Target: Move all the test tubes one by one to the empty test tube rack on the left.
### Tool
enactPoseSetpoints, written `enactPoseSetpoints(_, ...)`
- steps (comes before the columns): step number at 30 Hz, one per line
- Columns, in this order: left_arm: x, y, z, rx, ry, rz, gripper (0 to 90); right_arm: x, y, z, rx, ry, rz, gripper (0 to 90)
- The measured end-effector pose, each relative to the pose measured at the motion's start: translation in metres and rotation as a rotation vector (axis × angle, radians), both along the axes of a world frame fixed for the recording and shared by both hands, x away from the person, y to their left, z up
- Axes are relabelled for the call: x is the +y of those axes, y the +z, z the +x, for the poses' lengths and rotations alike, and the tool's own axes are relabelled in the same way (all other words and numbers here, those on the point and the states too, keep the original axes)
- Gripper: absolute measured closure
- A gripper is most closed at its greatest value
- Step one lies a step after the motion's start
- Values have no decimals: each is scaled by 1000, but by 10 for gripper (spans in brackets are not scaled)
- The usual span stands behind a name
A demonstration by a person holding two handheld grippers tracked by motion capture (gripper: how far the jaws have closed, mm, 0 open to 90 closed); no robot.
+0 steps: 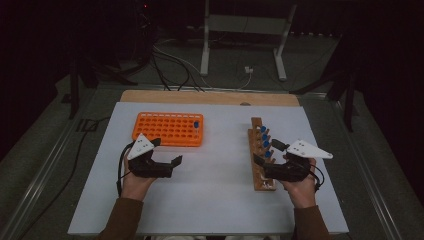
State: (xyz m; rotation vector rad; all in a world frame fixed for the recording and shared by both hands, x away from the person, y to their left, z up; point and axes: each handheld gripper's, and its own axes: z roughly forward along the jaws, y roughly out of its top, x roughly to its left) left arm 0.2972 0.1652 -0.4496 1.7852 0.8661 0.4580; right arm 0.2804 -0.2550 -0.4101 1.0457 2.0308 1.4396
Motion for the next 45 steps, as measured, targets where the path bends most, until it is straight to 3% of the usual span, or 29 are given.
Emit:
enactPoseSetpoints(5, 2, 4, -4, -26, 32, -36, 13, -16, 2, 4, 7, -47, -24, 155)
enactPoseSetpoints(9, 5, 5, -8, -47, 66, -29, 38, -27, -5, 5, 38, -77, -30, 163)
enactPoseSetpoints(18, 9, 6, -9, -77, 76, -34, 36, -23, -30, 6, 90, -78, -67, 259)
enactPoseSetpoints(21, 9, 6, -9, -71, 76, -36, 35, -20, -36, 8, 105, -77, -74, 340)
enactPoseSetpoints(25, 11, 7, -8, -27, 89, -33, 38, -16, -41, 9, 113, -64, -102, 470)
enactPoseSetpoints(32, 10, 7, -8, -23, 91, -27, 44, -12, -49, 14, 128, -54, -120, 643)
enactPoseSetpoints(40, 6, 6, -7, -13, 79, -8, 44, -9, -49, 16, 124, -58, -138, 755)
enactPoseSetpoints(45, 5, 5, -7, -5, 76, -1, 44, -6, -48, 16, 112, -49, -157, 768)
